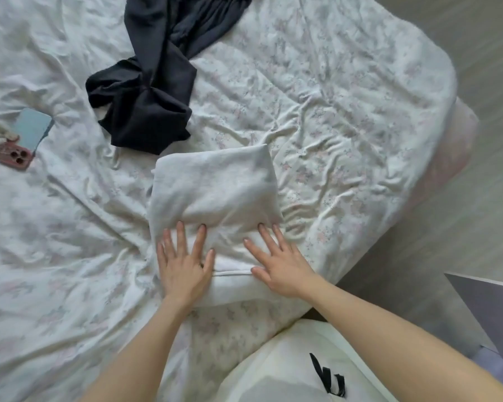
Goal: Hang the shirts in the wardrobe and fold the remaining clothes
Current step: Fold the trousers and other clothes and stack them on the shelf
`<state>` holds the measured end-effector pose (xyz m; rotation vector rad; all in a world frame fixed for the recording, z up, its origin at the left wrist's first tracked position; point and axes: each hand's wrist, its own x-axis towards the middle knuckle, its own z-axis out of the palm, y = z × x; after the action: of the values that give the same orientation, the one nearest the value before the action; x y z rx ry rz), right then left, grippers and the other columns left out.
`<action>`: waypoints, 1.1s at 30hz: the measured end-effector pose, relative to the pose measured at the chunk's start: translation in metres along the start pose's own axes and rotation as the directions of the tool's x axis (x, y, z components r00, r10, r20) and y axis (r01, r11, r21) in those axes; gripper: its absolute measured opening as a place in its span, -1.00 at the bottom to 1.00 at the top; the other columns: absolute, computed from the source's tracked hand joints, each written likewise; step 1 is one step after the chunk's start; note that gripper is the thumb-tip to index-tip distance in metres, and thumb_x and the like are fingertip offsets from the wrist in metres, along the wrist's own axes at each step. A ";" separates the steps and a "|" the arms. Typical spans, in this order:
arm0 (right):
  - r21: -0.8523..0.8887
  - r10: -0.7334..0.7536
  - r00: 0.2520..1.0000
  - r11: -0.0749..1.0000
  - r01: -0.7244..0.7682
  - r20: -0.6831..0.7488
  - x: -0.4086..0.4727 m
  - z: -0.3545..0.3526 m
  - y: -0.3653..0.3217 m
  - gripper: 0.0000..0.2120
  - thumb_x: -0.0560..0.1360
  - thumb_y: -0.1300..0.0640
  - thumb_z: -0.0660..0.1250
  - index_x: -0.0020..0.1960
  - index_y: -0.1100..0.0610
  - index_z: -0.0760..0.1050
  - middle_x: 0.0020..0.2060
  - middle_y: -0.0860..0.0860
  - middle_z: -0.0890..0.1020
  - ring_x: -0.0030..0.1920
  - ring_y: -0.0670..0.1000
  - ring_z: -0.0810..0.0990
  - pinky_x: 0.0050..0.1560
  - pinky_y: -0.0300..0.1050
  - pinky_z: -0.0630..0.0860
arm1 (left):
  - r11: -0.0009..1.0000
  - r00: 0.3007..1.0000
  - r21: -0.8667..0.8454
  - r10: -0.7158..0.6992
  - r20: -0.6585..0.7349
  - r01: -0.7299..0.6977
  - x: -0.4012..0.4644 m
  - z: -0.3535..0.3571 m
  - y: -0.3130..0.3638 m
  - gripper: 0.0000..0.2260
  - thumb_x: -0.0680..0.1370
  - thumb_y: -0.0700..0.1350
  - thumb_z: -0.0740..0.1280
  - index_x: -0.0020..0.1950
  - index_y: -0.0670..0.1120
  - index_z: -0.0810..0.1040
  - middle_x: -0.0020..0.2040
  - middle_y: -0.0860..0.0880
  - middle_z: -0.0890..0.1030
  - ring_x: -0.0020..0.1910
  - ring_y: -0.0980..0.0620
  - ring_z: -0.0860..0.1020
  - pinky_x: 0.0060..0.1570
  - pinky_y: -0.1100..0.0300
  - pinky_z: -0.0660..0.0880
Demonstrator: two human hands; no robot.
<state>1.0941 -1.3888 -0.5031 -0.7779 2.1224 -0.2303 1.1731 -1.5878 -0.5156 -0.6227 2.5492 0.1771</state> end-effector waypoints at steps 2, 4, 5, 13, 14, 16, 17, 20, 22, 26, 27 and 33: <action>0.030 0.063 0.997 0.997 -0.064 0.049 0.006 0.004 -0.003 -0.48 0.60 -0.16 -0.07 0.50 -0.20 -0.18 0.50 -0.06 -0.30 0.47 0.08 -0.38 0.45 0.25 -0.07 | 0.994 0.995 -0.041 -0.097 0.019 0.097 0.009 0.002 -0.014 -0.44 0.54 0.33 -0.16 0.47 0.21 -0.26 0.52 0.00 -0.32 0.49 -0.10 -0.32 0.36 -0.22 -0.36; 0.092 0.103 0.989 0.991 -0.093 -0.107 0.009 0.002 -0.005 -0.53 0.61 -0.09 -0.03 0.50 -0.13 0.00 0.52 -0.05 -0.13 0.51 0.09 -0.20 0.46 0.19 -0.03 | 0.966 0.987 -0.207 -0.161 -0.011 0.155 0.022 -0.006 -0.024 -0.41 0.56 0.28 -0.05 0.50 0.17 -0.23 0.54 -0.03 -0.27 0.50 -0.11 -0.28 0.40 -0.20 -0.28; 0.133 0.131 0.963 0.986 -0.102 -0.235 0.008 -0.001 -0.006 -0.55 0.61 -0.05 0.02 0.49 -0.07 0.10 0.52 -0.02 -0.01 0.51 0.09 -0.08 0.47 0.14 0.00 | 0.938 0.984 -0.303 -0.179 -0.014 0.166 0.028 -0.010 -0.028 -0.40 0.56 0.26 -0.01 0.51 0.15 -0.22 0.54 -0.05 -0.25 0.50 -0.11 -0.26 0.42 -0.19 -0.23; -0.024 0.107 0.936 0.992 -0.122 -0.335 0.070 -0.046 -0.034 -0.38 0.53 -0.29 -0.07 0.37 -0.33 -0.45 0.34 -0.10 -0.60 0.32 0.08 -0.64 0.26 0.37 -0.44 | 0.798 0.954 -0.523 -0.251 0.164 0.300 0.058 -0.007 -0.029 -0.29 0.45 0.43 -0.05 0.40 0.29 -0.43 0.52 -0.02 -0.32 0.50 -0.10 -0.24 0.44 -0.14 -0.18; -0.062 0.127 0.953 0.987 -0.149 -0.275 0.083 -0.046 -0.033 -0.38 0.52 -0.32 -0.10 0.37 -0.33 -0.45 0.31 -0.10 -0.63 0.28 0.10 -0.68 0.25 0.42 -0.43 | 0.793 0.945 -0.515 -0.269 0.185 0.327 0.061 -0.003 -0.028 -0.29 0.45 0.43 -0.05 0.40 0.28 -0.43 0.51 -0.02 -0.34 0.50 -0.12 -0.25 0.44 -0.14 -0.18; -0.167 0.186 0.968 0.963 -0.214 -0.169 0.103 -0.045 -0.028 -0.37 0.51 -0.35 -0.11 0.39 -0.31 -0.44 0.28 -0.06 -0.65 0.27 0.17 -0.67 0.25 0.51 -0.32 | 0.782 0.933 -0.509 -0.290 0.214 0.360 0.068 0.001 -0.026 -0.27 0.46 0.43 -0.01 0.40 0.28 -0.43 0.50 -0.04 -0.36 0.50 -0.16 -0.25 0.44 -0.15 -0.16; -0.205 0.210 0.967 0.950 -0.237 -0.145 0.111 -0.045 -0.025 -0.37 0.50 -0.36 -0.11 0.40 -0.30 -0.43 0.28 -0.04 -0.65 0.29 0.19 -0.65 0.25 0.53 -0.28 | 0.773 0.930 -0.518 -0.293 0.220 0.366 0.072 0.001 -0.026 -0.25 0.45 0.42 0.03 0.41 0.27 -0.42 0.51 -0.06 -0.36 0.50 -0.18 -0.23 0.43 -0.16 -0.14; -0.144 0.195 0.964 0.964 -0.222 -0.183 0.116 -0.044 -0.022 -0.36 0.50 -0.34 -0.05 0.42 -0.31 -0.35 0.34 -0.08 -0.58 0.34 0.17 -0.60 0.27 0.52 -0.28 | 0.713 0.936 -0.610 -0.308 0.171 0.346 0.080 -0.006 -0.030 -0.13 0.43 0.36 0.22 0.48 0.19 -0.32 0.54 -0.08 -0.20 0.50 -0.20 -0.09 0.41 -0.16 -0.01; -0.020 0.129 0.943 0.990 -0.142 -0.307 0.104 -0.043 -0.019 -0.35 0.51 -0.29 0.05 0.44 -0.31 -0.28 0.37 -0.16 -0.51 0.38 0.08 -0.56 0.35 0.44 -0.25 | 0.622 0.941 -0.723 -0.316 0.119 0.301 0.078 -0.010 -0.035 -0.05 0.38 0.29 0.36 0.51 0.15 -0.24 0.53 -0.10 -0.05 0.48 -0.17 0.02 0.40 -0.13 0.08; 0.599 0.397 0.810 0.797 -0.072 -0.431 0.074 -0.037 -0.005 -0.13 0.42 -0.24 0.30 0.43 -0.33 -0.29 0.47 -0.23 -0.25 0.49 -0.06 -0.23 0.41 0.13 -0.05 | 0.352 0.935 -0.892 -0.306 0.178 0.284 0.077 -0.011 -0.050 0.03 0.24 0.26 0.50 0.52 0.05 -0.04 0.50 -0.04 0.19 0.44 -0.08 0.23 0.39 -0.03 0.23; 0.748 0.474 0.816 0.659 -0.078 -0.332 0.069 -0.037 -0.004 -0.04 0.35 -0.28 0.35 0.44 -0.30 -0.31 0.49 -0.20 -0.20 0.50 -0.05 -0.17 0.40 0.10 -0.02 | 0.301 0.934 -0.903 -0.280 0.223 0.306 0.078 -0.012 -0.054 0.06 0.19 0.31 0.50 0.52 0.03 0.03 0.47 -0.03 0.26 0.40 -0.08 0.30 0.38 -0.04 0.27; 0.858 0.464 0.871 0.503 -0.106 -0.164 0.077 -0.040 0.001 0.13 0.30 -0.17 0.48 0.47 -0.15 -0.36 0.52 -0.10 -0.06 0.48 0.01 0.07 0.36 -0.07 0.07 | 0.357 0.974 -0.911 -0.164 0.158 0.207 0.077 -0.021 -0.040 -0.23 0.34 0.18 0.42 0.45 -0.01 0.20 0.30 -0.02 0.48 0.24 -0.07 0.48 0.25 -0.05 0.41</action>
<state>1.0279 -1.4385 -0.5284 0.2465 2.0813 -1.1970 1.1232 -1.6585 -0.5368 -1.2767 2.0760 1.6222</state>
